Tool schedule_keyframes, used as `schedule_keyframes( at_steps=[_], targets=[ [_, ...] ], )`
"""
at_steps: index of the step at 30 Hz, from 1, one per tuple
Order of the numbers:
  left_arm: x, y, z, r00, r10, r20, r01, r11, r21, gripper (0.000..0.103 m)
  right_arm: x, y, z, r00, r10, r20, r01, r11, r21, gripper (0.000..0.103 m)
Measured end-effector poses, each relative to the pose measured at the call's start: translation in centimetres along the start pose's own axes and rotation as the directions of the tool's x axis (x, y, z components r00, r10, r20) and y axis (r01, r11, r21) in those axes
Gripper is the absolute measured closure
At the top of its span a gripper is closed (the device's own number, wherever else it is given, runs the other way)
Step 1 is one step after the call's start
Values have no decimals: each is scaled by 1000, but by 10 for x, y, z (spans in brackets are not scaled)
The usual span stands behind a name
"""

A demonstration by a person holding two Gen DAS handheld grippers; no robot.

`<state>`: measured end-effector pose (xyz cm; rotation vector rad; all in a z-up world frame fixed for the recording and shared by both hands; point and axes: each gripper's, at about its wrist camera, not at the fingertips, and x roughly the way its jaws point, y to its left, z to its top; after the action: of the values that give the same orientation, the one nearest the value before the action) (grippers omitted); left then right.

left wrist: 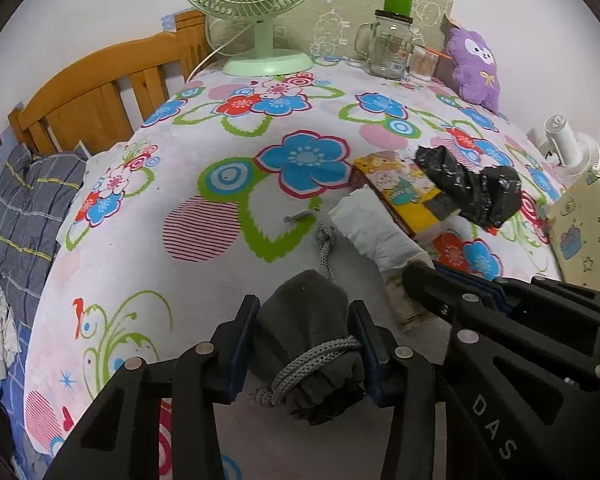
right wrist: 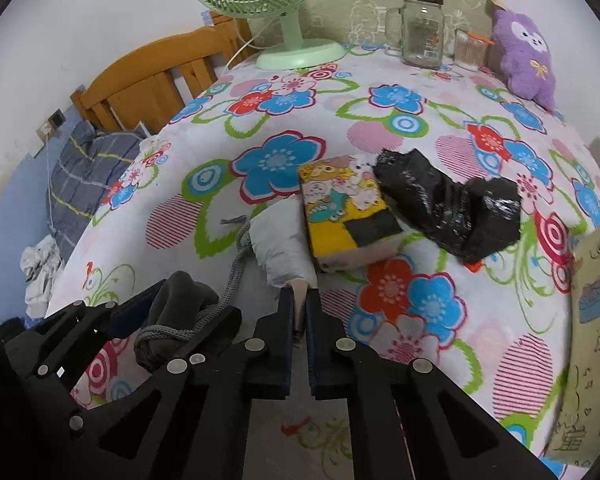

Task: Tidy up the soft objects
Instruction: 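Grasp the grey drawstring pouch with the left tool while the right tool grasps the white sock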

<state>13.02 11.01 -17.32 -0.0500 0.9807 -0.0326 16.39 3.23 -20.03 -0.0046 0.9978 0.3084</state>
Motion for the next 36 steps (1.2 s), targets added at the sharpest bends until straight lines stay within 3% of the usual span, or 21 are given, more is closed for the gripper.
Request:
schedule_keyframes(
  at_steps=[12, 36],
  targets=[
    [-21, -21, 1, 999, -20, 27, 20, 1000, 12, 61, -27, -13, -6, 999, 3, 42, -4, 1000, 14, 97],
    [-87, -66, 26, 985, -37, 171, 27, 998, 65, 63, -111, -35, 6, 981, -17, 191, 14, 1000, 19, 97]
  ],
)
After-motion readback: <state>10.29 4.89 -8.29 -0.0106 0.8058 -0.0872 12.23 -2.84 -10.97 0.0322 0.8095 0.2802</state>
